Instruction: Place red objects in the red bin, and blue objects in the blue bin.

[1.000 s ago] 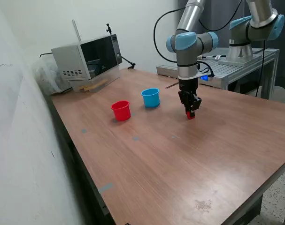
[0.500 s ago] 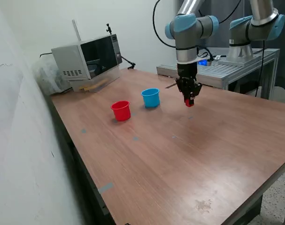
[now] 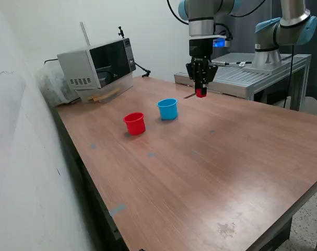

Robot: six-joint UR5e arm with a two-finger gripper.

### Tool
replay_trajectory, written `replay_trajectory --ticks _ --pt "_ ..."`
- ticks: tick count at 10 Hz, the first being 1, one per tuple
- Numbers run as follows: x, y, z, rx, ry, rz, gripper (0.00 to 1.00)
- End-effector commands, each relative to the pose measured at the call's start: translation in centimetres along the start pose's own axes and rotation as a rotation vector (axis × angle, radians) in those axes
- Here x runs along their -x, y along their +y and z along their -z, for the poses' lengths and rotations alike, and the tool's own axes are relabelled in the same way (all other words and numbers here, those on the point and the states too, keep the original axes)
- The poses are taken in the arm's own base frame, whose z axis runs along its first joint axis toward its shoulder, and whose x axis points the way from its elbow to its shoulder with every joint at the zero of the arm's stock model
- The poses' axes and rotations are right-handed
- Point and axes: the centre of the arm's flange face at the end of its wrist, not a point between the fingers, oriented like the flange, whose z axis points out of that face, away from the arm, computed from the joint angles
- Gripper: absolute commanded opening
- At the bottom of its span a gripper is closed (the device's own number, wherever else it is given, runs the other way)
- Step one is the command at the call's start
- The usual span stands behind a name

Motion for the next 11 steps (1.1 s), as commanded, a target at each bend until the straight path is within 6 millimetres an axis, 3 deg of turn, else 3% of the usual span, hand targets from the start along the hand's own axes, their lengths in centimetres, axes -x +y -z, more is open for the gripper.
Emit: replay_trajectory --ticks 1,3,7,11 --pt "0.2 2.8 3.3 0.059 0.006 0.007 0.00" --pt "3.3 6.1 3.6 0.091 -0.002 -0.043 0.00" --pt "12.0 11.3 0.0 0.086 -0.037 -0.160 0.00" --pt "17.2 14.5 -2.0 0.100 -0.095 -0.221 0.00"
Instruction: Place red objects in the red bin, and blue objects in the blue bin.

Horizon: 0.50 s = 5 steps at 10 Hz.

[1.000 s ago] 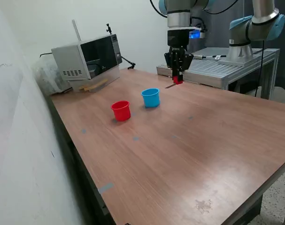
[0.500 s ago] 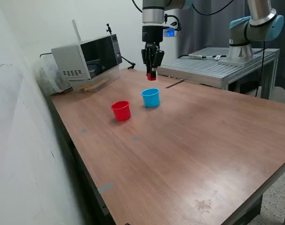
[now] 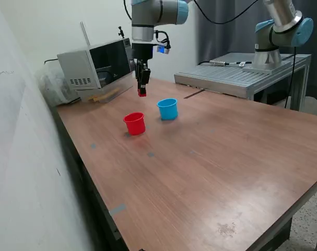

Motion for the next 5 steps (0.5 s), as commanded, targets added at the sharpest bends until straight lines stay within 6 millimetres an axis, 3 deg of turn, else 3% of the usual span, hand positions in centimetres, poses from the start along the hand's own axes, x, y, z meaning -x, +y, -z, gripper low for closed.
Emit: replay_trajectory --ticks 1,5 --pt "2.7 1.6 -2.1 -0.007 -0.020 -0.036 0.00" --pt "7.0 2.2 -5.8 -0.046 -0.049 -0.087 0.00"
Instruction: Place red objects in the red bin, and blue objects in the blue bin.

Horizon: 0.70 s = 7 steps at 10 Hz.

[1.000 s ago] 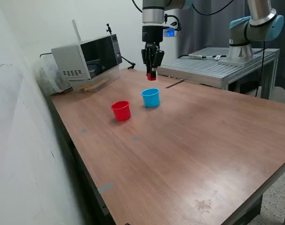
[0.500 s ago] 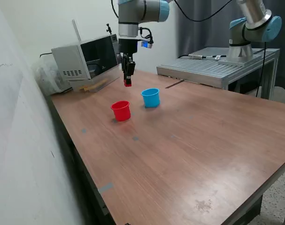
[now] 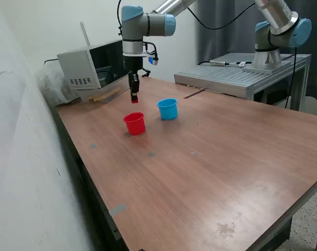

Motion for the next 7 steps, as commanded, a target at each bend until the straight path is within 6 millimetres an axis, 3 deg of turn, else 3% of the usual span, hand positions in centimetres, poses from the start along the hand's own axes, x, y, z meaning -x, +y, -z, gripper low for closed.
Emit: replay_trajectory --ticks 1,7 --pt "2.09 0.52 -1.72 -0.016 -0.013 -0.027 0.00" --pt "2.03 0.47 -2.48 -0.020 -0.012 -0.028 0.00"
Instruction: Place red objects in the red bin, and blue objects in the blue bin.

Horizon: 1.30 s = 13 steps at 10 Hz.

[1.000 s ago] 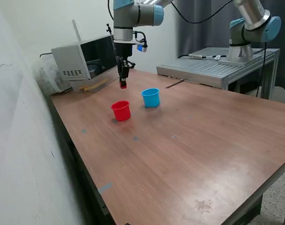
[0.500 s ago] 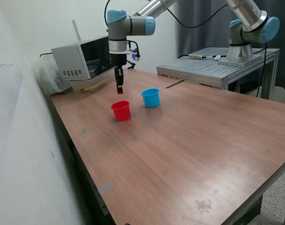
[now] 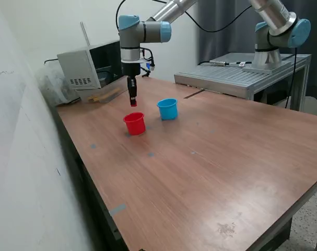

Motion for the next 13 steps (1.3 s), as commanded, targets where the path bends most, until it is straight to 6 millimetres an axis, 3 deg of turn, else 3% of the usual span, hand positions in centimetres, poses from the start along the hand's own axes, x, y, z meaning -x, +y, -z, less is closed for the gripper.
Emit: replay_trajectory --ticks 1,2,6,9,10,11,13 --pt "0.0 0.0 -0.5 0.000 0.000 -0.001 0.00" --pt "0.0 -0.1 -0.7 0.000 0.000 -0.001 1.00" --pt "0.0 -0.3 -0.9 -0.005 0.001 0.000 1.00" --pt "-1.1 -1.1 0.5 -0.038 -0.001 0.078 1.00" --pt "-1.1 -2.1 3.6 -0.084 -0.003 0.120 1.00" --pt "-0.7 -3.1 8.4 -0.066 -0.001 0.120 1.00" --pt "-2.2 -6.8 19.4 -0.055 0.006 0.156 1.00"
